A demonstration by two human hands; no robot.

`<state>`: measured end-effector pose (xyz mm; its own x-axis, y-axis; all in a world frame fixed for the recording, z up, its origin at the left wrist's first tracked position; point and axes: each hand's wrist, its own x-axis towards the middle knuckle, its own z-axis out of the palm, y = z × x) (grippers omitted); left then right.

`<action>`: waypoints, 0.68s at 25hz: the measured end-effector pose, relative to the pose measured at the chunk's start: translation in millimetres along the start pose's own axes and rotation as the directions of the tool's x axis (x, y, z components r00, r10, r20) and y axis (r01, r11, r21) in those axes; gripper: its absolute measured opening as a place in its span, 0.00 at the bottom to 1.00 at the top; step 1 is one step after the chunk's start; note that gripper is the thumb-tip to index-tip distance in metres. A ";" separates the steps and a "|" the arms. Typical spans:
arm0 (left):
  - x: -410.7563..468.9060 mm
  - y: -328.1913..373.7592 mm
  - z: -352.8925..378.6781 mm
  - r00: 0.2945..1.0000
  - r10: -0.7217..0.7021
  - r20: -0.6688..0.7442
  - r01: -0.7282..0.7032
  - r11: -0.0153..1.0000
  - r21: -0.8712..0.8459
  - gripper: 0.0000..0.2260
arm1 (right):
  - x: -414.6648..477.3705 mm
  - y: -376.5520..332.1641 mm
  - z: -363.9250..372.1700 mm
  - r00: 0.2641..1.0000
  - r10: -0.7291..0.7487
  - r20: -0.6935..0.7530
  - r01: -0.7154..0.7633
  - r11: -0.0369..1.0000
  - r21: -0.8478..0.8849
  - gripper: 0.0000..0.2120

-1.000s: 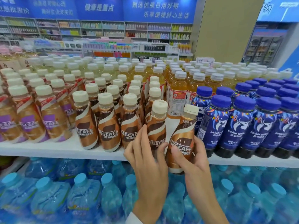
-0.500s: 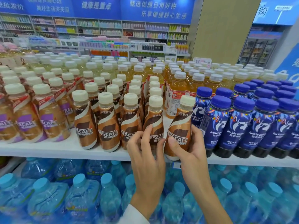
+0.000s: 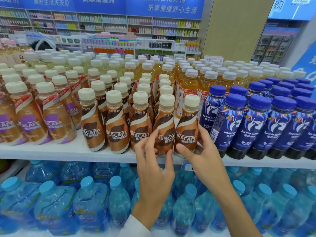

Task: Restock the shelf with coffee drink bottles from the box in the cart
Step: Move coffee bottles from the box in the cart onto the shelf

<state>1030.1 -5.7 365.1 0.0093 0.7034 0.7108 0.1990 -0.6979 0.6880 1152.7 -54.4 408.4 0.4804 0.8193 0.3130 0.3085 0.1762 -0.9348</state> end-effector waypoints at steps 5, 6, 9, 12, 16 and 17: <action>-1.8 -4.8 -4.1 1.000 0.001 0.026 -0.001 1.000 0.008 0.30 | 3.4 -0.2 1.6 0.997 0.035 -0.066 -0.043 0.992 -0.121 0.29; -2.2 -5.8 -4.7 1.000 0.003 0.030 -0.004 1.000 0.012 0.30 | 3.8 1.3 2.7 0.996 0.049 -0.069 -0.057 0.990 -0.128 0.29; -3.2 -8.0 -5.8 0.999 -0.011 0.043 0.011 1.000 0.017 0.30 | -3.3 -1.3 8.7 0.992 0.060 -0.109 -0.083 0.971 -0.222 0.25; -3.5 -8.4 -7.4 0.998 -0.016 0.054 0.016 1.000 0.011 0.31 | -10.1 -7.7 13.1 0.972 -0.006 -0.236 -0.067 0.952 -0.299 0.23; -3.0 -8.9 -8.2 0.998 -0.004 0.066 0.002 1.000 0.020 0.31 | -7.5 -4.5 13.8 0.981 0.011 -0.195 -0.065 0.960 -0.273 0.21; -3.0 -9.1 -7.7 0.998 -0.002 0.068 0.000 1.000 0.023 0.31 | -7.7 -3.5 13.1 0.983 0.003 -0.184 -0.055 0.959 -0.278 0.20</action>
<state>1020.7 -2.5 357.9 0.0752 0.7123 0.6978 0.2219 -0.6942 0.6848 1137.2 -54.2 407.0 0.6239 0.7055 0.3360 0.4980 -0.0276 -0.8667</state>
